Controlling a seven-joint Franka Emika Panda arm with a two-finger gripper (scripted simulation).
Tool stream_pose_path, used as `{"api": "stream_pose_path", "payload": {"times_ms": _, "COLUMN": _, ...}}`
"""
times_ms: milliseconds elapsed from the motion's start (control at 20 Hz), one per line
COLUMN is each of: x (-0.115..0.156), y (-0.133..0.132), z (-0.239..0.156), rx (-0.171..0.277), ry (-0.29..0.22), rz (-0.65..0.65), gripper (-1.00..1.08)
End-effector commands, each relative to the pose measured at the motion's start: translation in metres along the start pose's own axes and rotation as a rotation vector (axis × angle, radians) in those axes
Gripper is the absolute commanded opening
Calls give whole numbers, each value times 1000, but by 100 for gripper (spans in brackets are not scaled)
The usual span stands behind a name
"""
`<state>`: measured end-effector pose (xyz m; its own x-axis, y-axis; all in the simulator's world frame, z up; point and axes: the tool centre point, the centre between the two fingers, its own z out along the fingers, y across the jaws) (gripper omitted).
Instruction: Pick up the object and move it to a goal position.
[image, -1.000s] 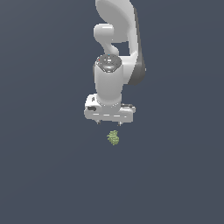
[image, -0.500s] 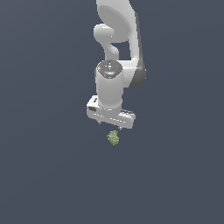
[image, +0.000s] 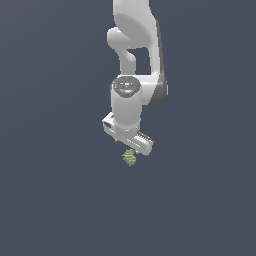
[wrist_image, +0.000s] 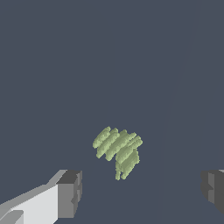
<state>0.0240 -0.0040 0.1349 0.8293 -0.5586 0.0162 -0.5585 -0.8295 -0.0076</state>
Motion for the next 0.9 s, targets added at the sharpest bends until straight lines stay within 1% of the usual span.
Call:
{"api": "stream_pose_path", "payload": {"times_ms": 0, "x": 0, "y": -1, "z": 4, "rx": 0, "ry": -3, "rz": 71, "gripper": 100}}
{"api": "stream_pose_path", "payload": {"times_ms": 850, "x": -1, "y": -10, "z": 33, "rx": -8, "ry": -13, "rz": 534, "gripper": 100}}
